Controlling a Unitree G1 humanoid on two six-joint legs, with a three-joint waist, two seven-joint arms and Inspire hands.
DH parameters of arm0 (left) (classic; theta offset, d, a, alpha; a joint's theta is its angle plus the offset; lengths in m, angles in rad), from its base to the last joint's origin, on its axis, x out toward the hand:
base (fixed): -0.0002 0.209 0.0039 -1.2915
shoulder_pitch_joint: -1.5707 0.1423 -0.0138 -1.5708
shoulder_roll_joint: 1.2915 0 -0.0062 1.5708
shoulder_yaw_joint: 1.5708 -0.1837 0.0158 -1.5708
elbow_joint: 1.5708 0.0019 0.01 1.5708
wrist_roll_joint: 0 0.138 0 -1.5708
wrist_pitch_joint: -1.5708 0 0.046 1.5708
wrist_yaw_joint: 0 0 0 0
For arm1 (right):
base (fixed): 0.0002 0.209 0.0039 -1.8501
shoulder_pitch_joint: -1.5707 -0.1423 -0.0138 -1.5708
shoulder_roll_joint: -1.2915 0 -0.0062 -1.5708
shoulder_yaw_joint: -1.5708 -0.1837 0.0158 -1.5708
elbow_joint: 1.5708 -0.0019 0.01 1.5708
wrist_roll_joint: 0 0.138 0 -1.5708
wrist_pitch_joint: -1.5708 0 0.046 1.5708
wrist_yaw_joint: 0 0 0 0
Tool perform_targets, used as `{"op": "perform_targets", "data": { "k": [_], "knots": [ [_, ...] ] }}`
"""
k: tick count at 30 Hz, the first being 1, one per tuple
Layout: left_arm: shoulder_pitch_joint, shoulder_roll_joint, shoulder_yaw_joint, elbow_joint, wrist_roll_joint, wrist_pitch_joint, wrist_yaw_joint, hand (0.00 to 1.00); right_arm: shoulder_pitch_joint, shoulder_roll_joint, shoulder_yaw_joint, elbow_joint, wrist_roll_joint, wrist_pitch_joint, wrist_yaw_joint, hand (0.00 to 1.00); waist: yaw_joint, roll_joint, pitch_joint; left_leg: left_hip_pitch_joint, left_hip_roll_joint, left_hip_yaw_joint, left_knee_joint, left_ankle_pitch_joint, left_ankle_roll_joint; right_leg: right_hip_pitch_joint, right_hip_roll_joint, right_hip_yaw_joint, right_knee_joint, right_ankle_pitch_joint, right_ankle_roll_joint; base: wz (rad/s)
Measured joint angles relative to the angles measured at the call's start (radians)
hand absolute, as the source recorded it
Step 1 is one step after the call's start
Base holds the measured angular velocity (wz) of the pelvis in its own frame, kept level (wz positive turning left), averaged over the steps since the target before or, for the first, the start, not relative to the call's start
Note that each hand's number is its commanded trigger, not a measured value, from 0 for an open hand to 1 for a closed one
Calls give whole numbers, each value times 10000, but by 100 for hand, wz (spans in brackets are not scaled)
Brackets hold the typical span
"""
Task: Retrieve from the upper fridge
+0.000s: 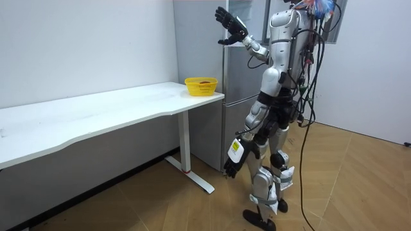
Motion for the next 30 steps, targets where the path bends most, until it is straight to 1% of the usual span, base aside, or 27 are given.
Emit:
{"op": "perform_targets", "data": {
  "k": [2,4,7,9,12,13,16,18,19,20,22,23,24,25,30],
  "knots": [
    [37,-2,0,57,-11,-73,2,0,-1,34,-148,-51,16,-166,-31,0,-41,30,-9,45,12,97,-53,-3,-3,10,19,86,-10,11,-18,-15],
    [47,-1,-3,85,-11,-80,8,0,0,110,-481,-51,97,-315,-326,0,-210,36,-26,69,13,112,-114,-4,-1,19,22,89,-6,15,-24,0],
    [79,-1,-12,90,0,-80,8,0,1,247,-849,-71,177,-366,-706,0,-410,29,-36,99,17,144,-128,-4,-2,25,32,116,-6,17,-27,-4],
    [137,-1,-14,88,2,-86,23,0,10,294,-910,-103,178,-366,-896,0,-533,20,-44,135,21,157,-127,-5,-2,27,38,124,-6,17,-28,-2],
    [176,-2,-16,85,2,-104,82,0,69,289,-1117,-323,195,-397,-1035,0,-770,8,-52,148,30,167,-125,-10,-11,57,49,125,-8,18,-28,-1],
    [172,0,-18,86,2,-110,108,0,81,278,-1256,-349,233,-491,-1134,0,-806,-1,-58,200,37,179,-125,-16,-20,66,54,128,-8,17,-28,0],
    [222,2,-2,106,7,-221,139,0,189,262,-1627,-368,320,-570,-1374,0,-813,-2,-57,335,86,275,-130,-71,-53,168,97,152,-8,17,-28,-9],
    [248,1,33,112,7,-227,167,0,351,241,-1839,-469,279,-609,-1557,0,-812,-40,-84,330,116,264,-123,-101,-75,177,125,127,-9,16,-30,-8],
    [256,-2,62,123,-1,-228,167,0,417,198,-2031,-472,287,-670,-1647,0,-853,-68,-100,330,125,266,-123,-104,-79,177,133,128,-9,16,-30,0],
    [263,-9,96,124,0,-228,155,0,433,159,-2121,-473,312,-672,-1684,0,-879,-76,-105,332,128,270,-123,-105,-81,177,136,130,-11,16,-30,0],
    [290,-8,220,126,3,-228,29,0,582,38,-2591,-474,329,-687,-1836,0,-1017,-123,-128,330,130,292,-120,-105,-83,183,135,96,-14,16,-30,0],
    [290,-9,246,131,3,-228,-8,0,634,-23,-2731,-476,359,-697,-1885,0,-1022,-128,-131,329,129,292,-120,-106,-82,183,134,83,-14,16,-30,0],
    [292,-9,309,141,2,-228,-79,0,700,-162,-2967,-476,453,-695,-2018,0,-1039,-146,-130,329,126,288,-120,-108,-80,182,131,79,-16,16,-30,0],
    [312,-9,402,118,1,-227,-151,0,721,-199,-3190,-476,630,-695,-2119,0,-1106,-175,-119,325,126,291,-120,-109,-80,178,130,70,-15,16,-30,0],
    [377,-54,556,86,9,-234,-215,0,718,-273,-4082,-362,1499,-707,-2306,0,-1295,-259,-75,322,124,311,-118,-115,-79,179,128,75,-10,16,-30,0]
  ]
}}
